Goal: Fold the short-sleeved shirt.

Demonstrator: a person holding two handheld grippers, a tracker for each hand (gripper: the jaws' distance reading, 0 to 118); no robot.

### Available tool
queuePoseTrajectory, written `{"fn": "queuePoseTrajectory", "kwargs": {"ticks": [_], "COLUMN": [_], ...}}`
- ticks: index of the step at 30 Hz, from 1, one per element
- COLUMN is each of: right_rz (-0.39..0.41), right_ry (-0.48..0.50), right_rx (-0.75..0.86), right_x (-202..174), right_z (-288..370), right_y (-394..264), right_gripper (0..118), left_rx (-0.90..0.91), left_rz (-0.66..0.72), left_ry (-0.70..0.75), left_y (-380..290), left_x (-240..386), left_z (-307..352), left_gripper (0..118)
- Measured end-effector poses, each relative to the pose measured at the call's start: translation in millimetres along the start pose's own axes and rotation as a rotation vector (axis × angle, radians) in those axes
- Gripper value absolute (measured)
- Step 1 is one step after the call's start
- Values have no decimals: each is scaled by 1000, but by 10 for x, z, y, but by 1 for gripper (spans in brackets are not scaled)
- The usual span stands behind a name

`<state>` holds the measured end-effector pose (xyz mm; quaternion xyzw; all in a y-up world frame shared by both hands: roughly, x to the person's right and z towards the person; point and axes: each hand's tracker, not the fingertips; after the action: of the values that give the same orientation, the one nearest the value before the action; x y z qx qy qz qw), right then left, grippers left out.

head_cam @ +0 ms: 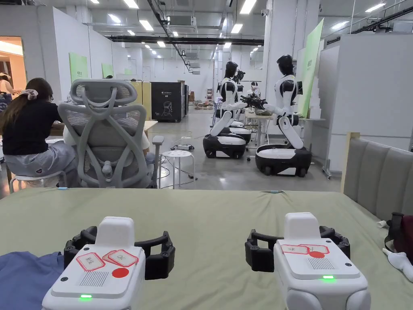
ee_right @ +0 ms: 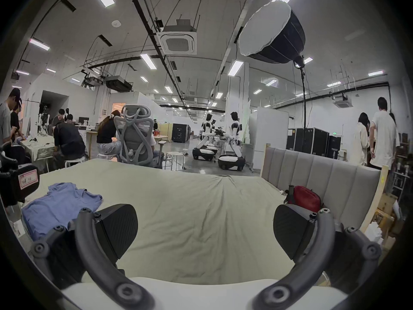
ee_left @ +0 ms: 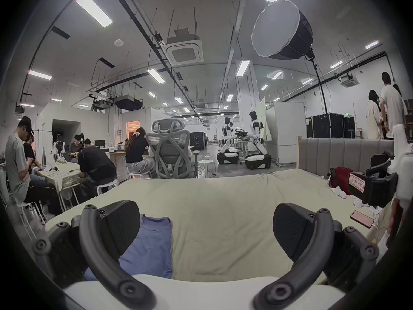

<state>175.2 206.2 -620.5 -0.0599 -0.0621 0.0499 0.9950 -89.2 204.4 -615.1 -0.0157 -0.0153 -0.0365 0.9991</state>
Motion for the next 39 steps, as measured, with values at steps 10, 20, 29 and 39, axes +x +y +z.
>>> {"fn": "queuePoseTrajectory", "kwargs": {"ticks": [10, 20, 29, 39], "right_rz": [-29, 5, 5, 59], "right_ry": [-2, 113, 424, 525], "right_rx": [-10, -39, -36, -128], "right_x": [122, -342, -1970, -2549], "right_z": [47, -117, -257, -687], "right_y": [0, 73, 185, 2], "right_gripper": [0, 0, 0, 0], "left_rx": [37, -7, -84, -339], "left_rz": [6, 9, 19, 85], "left_ry": [0, 92, 432, 251], "left_y": [7, 44, -73, -485], "left_x": [22, -512, -1982, -2233], "left_z": [36, 94, 496, -373], "left_gripper": [0, 0, 0, 0]}}
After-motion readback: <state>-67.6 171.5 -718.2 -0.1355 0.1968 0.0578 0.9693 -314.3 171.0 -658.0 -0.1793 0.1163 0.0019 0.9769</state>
